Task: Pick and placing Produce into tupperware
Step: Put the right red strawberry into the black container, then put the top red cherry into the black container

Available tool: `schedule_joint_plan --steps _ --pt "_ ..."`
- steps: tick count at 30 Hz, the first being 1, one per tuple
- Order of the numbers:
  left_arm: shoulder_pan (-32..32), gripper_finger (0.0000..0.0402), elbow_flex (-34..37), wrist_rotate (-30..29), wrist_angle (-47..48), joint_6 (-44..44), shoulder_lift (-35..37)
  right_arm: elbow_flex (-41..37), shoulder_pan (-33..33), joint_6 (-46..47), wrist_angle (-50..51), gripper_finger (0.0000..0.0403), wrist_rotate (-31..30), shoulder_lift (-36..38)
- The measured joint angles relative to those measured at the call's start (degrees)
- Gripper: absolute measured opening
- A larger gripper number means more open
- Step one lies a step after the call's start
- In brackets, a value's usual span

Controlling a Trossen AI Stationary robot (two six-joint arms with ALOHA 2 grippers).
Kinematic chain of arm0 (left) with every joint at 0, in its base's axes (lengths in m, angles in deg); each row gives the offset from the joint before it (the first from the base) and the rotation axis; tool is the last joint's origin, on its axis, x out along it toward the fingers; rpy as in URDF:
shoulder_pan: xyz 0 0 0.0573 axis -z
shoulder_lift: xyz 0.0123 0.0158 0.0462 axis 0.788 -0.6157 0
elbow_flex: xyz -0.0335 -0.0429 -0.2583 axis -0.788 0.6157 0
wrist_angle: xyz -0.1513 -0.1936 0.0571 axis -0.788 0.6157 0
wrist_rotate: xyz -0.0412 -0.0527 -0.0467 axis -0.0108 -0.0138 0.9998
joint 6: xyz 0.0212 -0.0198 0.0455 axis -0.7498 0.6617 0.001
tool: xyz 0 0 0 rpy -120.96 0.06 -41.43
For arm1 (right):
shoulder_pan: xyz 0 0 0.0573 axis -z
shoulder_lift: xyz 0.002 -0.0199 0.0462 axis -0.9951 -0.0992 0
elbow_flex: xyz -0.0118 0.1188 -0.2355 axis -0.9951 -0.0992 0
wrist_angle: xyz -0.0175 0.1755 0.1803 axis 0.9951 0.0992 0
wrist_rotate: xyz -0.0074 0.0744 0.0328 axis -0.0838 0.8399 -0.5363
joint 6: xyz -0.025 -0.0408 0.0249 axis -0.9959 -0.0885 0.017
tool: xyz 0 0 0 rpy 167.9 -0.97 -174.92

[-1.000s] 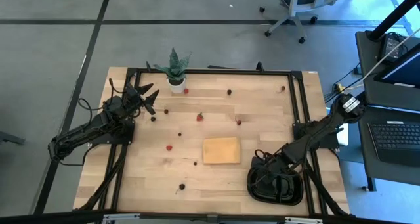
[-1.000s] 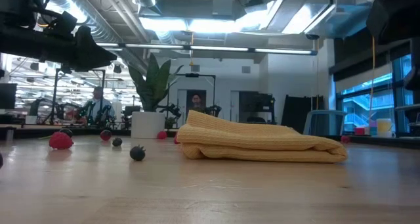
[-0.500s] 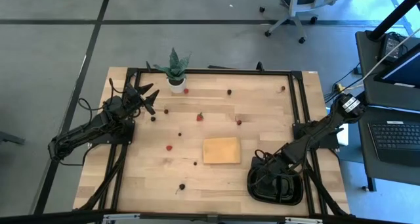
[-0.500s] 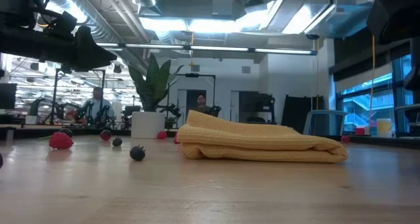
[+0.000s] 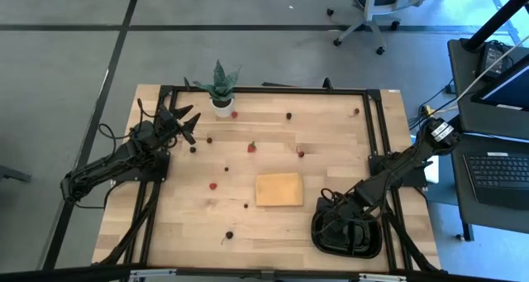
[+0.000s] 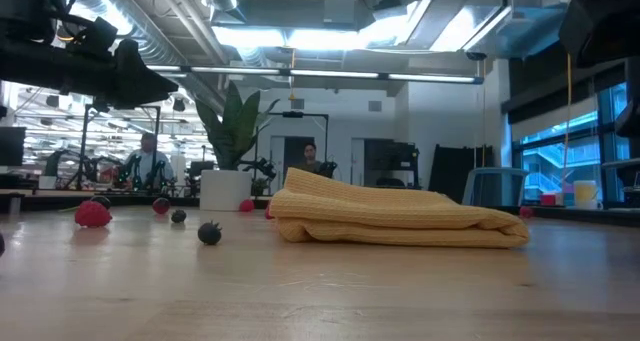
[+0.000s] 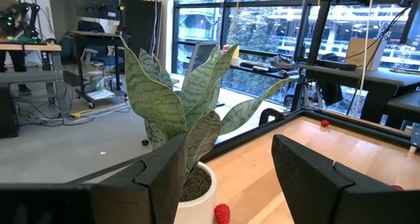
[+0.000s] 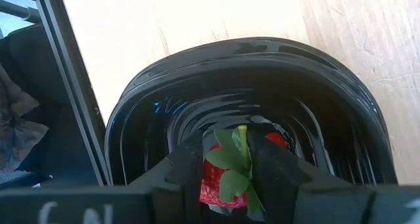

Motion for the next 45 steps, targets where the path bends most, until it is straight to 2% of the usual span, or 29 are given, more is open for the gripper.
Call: schedule_joint_plan --steps 3,9,13,21,28,30,34,37,41,45 --pt "0.0 0.0215 0.0 0.0 0.0 0.0 0.0 0.0 0.0 -0.1 0.1 0.0136 -1.1 0.0" --pt "0.0 0.0215 0.0 0.0 0.0 0.0 0.0 0.0 0.0 -0.1 0.6 0.0198 -1.5 0.0" --pt "0.0 0.0215 0.0 0.0 0.0 0.0 0.0 0.0 0.0 -0.4 0.6 0.0226 -1.5 0.0" --pt "0.0 0.0215 0.0 0.0 0.0 0.0 0.0 0.0 1.2 0.2 0.8 0.0237 -1.4 2.7" --pt "0.0 0.0215 0.0 0.0 0.0 -0.2 0.0 0.0 6.0 1.3 7.6 0.0237 -1.9 11.8" --pt "0.0 0.0215 0.0 0.0 0.0 -0.2 0.0 0.0 8.3 0.9 12.8 0.0237 -4.5 15.4" --pt "0.0 0.0215 0.0 0.0 0.0 -0.2 0.0 0.0 14.5 1.4 24.4 0.0237 -13.0 23.0" --pt "0.0 0.0215 0.0 0.0 0.0 -0.2 0.0 0.0 20.0 1.5 29.2 0.0237 -20.1 28.4" --pt "0.0 0.0215 0.0 0.0 0.0 -0.2 0.0 0.0 26.8 -3.9 28.8 0.0237 -27.4 34.1" --pt "0.0 0.0215 0.0 0.0 -0.1 -0.2 0.0 0.0 33.1 -14.3 24.1 0.0237 -27.9 36.9"
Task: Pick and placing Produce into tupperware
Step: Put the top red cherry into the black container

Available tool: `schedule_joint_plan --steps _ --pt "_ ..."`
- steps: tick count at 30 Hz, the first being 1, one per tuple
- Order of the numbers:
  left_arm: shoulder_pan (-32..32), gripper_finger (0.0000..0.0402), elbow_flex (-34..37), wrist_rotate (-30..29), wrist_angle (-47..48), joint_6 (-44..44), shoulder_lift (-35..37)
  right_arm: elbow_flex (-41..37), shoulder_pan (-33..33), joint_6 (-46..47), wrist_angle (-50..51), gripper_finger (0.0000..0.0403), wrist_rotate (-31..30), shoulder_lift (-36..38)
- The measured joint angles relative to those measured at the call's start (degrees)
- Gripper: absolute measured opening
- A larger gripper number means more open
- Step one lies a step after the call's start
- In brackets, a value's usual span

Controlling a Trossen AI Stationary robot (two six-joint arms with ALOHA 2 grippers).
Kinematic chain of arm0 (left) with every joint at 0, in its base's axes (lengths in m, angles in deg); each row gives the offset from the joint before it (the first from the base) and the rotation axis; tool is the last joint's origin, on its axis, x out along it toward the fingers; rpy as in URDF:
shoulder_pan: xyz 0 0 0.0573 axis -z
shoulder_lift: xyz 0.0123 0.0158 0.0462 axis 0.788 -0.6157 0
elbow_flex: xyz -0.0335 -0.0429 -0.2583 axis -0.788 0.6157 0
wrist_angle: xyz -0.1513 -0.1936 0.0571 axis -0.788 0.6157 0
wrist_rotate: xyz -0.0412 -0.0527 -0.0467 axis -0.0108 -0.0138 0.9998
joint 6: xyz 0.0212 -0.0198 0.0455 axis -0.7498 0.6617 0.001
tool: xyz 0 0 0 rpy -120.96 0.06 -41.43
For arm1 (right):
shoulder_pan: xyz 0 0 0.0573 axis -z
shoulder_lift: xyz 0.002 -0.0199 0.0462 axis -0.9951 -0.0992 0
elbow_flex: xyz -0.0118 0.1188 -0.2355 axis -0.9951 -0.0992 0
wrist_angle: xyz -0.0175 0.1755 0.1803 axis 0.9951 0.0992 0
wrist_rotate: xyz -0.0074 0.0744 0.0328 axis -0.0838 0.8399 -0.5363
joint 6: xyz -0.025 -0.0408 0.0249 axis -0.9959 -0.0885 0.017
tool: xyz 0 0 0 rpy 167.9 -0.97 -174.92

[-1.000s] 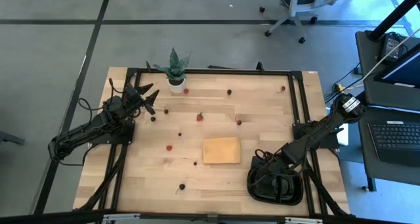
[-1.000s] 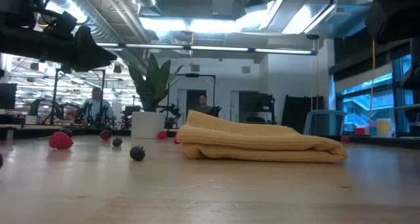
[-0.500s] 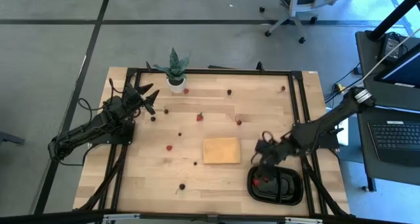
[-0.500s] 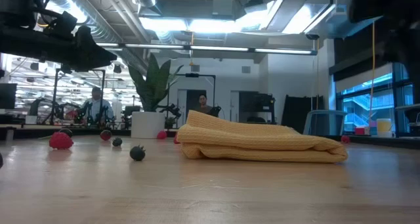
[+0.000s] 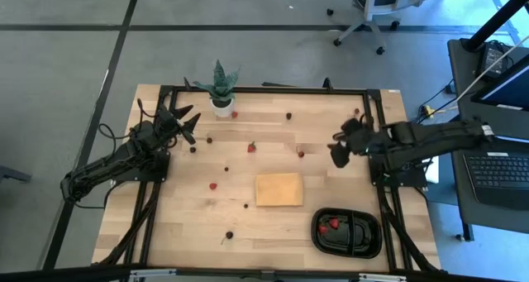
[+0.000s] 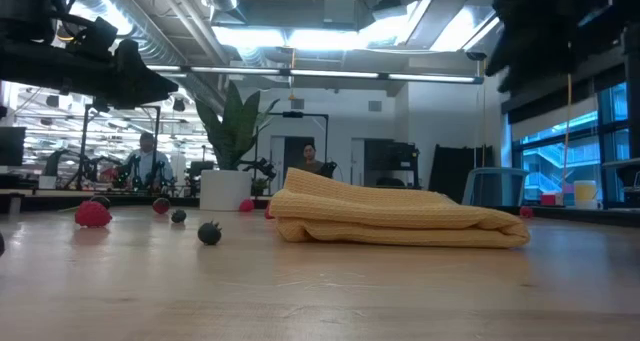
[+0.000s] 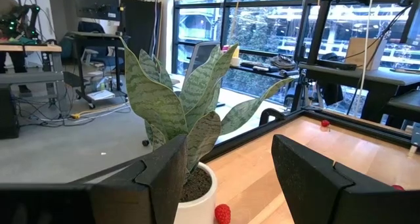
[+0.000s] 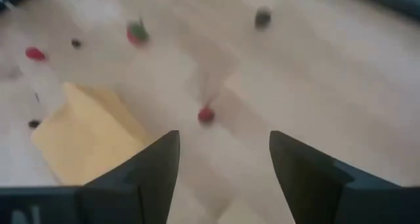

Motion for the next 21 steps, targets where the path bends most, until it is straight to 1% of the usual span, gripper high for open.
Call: schedule_joint_plan --steps 3,5,11,16,21 --pt "0.0 0.0215 0.0 -0.2 0.0 0.0 0.0 0.0 3.3 -7.8 -3.9 0.0237 0.0 0.4" --pt "0.0 0.0215 0.0 -0.7 0.0 0.0 0.0 0.0 5.7 -10.8 -4.8 0.0237 0.2 0.3" --pt "0.0 0.0215 0.0 -1.8 0.0 0.0 0.0 0.0 15.0 -9.0 -2.0 0.0237 1.3 -0.2" --pt "0.0 0.0215 0.0 -1.8 0.0 0.0 0.0 0.0 23.9 -11.8 0.7 0.0237 1.5 -0.2" --pt "0.0 0.0215 0.0 -1.8 0.0 0.0 0.0 0.0 33.0 -14.4 2.0 0.0237 7.3 -0.4"
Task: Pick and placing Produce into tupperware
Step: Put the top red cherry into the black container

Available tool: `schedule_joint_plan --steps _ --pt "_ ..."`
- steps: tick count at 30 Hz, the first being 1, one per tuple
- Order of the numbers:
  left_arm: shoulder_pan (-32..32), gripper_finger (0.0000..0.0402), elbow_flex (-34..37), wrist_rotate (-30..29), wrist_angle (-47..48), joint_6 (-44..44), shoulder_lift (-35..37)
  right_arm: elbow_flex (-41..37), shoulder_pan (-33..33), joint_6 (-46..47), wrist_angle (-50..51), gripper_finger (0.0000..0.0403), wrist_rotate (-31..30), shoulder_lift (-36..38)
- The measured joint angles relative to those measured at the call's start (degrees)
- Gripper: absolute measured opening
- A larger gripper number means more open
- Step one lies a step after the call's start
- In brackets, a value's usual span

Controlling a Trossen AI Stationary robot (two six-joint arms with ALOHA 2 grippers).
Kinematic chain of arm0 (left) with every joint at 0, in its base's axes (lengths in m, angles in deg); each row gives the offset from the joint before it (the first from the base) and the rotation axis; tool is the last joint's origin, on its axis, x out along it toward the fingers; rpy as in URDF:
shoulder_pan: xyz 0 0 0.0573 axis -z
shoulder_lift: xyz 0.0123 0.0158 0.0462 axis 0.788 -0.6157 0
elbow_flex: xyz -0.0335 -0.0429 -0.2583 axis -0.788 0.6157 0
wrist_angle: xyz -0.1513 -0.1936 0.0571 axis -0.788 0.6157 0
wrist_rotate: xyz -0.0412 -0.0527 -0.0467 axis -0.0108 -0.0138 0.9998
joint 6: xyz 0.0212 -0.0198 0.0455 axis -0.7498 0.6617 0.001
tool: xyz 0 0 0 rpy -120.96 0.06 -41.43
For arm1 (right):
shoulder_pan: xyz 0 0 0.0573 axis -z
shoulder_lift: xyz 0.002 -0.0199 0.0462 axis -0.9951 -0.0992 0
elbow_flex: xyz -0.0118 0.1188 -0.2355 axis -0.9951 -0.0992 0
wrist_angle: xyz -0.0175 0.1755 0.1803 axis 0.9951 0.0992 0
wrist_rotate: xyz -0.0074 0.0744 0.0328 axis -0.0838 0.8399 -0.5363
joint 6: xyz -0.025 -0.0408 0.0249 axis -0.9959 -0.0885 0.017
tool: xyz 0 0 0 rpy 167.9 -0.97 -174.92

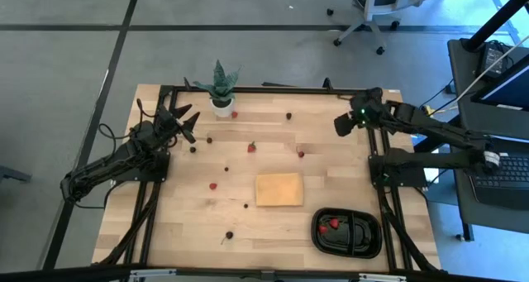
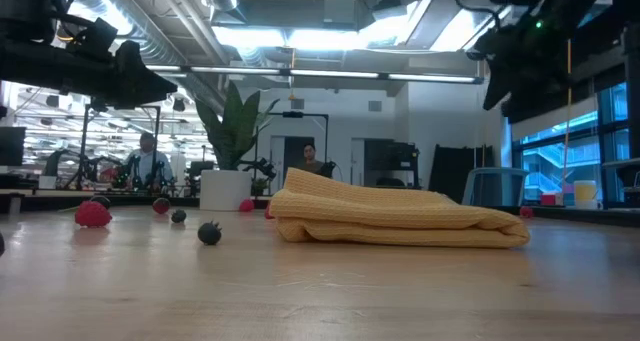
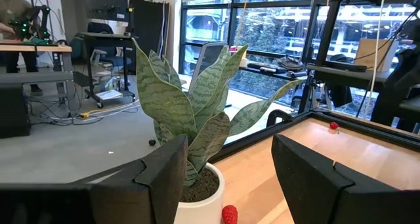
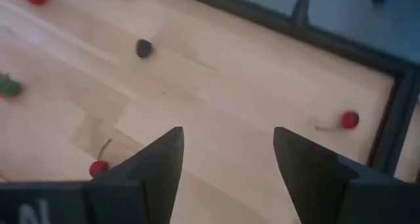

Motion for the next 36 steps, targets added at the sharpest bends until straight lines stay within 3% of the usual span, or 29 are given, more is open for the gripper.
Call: schedule_joint_plan --steps 4,12,25,33,36 --pt "0.0 0.0215 0.0 -0.1 0.0 0.0 0.0 0.0 6.4 -1.4 2.5 0.0237 3.2 -1.6" --pt "0.0 0.0215 0.0 -1.4 0.0 0.0 0.0 0.0 15.7 -4.4 6.6 0.0237 3.2 -7.6" --pt "0.0 0.0215 0.0 -1.4 0.0 0.0 0.0 0.0 17.6 -7.1 -4.3 0.0237 3.1 -14.2" --pt "0.0 0.0215 0.0 -1.4 0.0 0.0 0.0 0.0 17.5 7.7 -7.8 0.0237 3.1 -14.6" --pt "0.0 0.0215 0.0 -1.4 0.0 0.0 0.0 0.0 17.3 12.9 -11.1 0.0237 -0.4 -14.9"
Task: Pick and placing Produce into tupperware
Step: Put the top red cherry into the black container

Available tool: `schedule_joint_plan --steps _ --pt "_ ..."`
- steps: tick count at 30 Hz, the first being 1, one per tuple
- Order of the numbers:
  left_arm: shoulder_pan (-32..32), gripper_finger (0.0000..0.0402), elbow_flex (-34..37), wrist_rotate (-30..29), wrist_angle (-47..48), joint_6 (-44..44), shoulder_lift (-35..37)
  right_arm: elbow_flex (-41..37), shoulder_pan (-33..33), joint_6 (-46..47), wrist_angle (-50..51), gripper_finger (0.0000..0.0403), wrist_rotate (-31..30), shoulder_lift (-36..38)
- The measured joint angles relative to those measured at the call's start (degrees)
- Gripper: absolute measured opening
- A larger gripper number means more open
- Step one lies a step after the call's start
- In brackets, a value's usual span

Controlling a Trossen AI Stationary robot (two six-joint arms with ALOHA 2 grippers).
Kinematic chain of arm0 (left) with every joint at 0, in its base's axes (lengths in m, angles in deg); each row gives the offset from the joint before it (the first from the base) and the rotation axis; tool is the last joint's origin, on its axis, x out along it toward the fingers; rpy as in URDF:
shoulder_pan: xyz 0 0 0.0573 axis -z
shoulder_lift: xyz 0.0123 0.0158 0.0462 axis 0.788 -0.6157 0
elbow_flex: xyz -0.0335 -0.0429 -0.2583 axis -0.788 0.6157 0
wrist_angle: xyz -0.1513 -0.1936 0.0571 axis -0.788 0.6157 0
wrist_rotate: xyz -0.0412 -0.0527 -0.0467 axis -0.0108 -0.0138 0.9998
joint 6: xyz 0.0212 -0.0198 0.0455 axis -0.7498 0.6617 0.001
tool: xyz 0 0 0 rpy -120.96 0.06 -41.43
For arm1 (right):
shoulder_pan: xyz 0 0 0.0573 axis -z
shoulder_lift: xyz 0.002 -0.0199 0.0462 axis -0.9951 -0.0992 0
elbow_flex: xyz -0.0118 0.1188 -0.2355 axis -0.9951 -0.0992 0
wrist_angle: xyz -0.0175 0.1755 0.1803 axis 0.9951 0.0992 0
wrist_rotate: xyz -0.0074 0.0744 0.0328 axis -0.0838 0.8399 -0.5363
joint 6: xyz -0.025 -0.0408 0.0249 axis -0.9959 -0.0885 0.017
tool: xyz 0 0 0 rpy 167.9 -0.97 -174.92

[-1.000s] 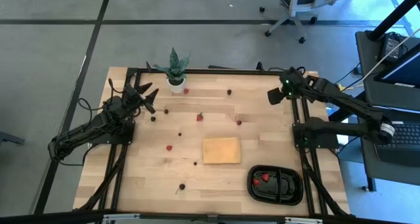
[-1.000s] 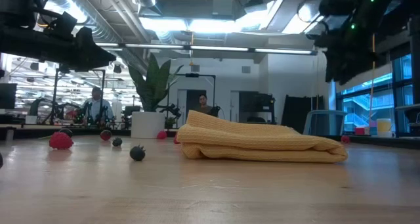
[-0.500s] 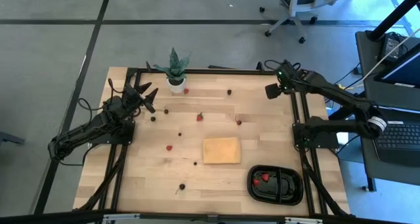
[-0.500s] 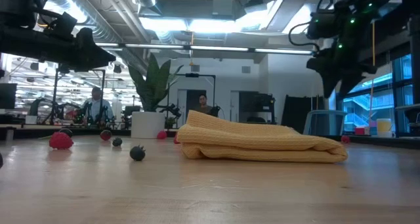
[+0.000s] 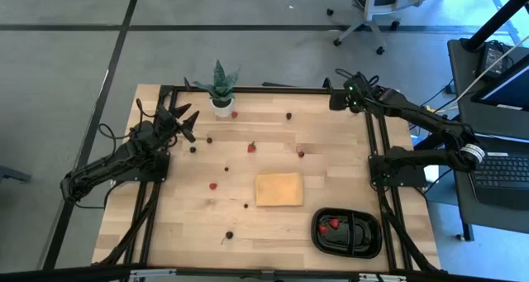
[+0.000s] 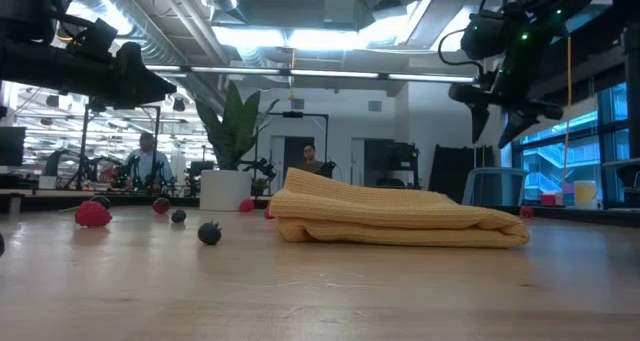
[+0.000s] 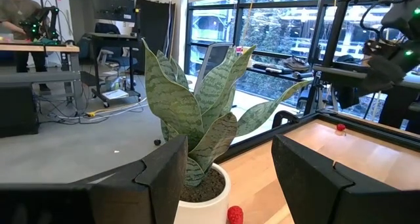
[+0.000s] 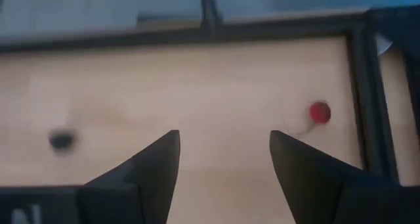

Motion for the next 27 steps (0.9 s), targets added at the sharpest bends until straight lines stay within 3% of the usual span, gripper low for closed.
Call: schedule_joint_plan --steps 13,23,27 --pt "0.0 0.0215 0.0 0.0 0.0 0.0 0.0 0.0 -4.1 22.0 -3.9 0.0237 -20.6 -9.4" --pt "0.0 0.0215 0.0 0.0 0.0 0.0 0.0 0.0 -4.3 35.2 2.8 0.0237 -27.5 -17.2" --pt "0.0 0.0215 0.0 0.0 0.0 0.0 0.0 0.0 -4.0 37.1 4.0 0.0237 -27.7 -19.6"
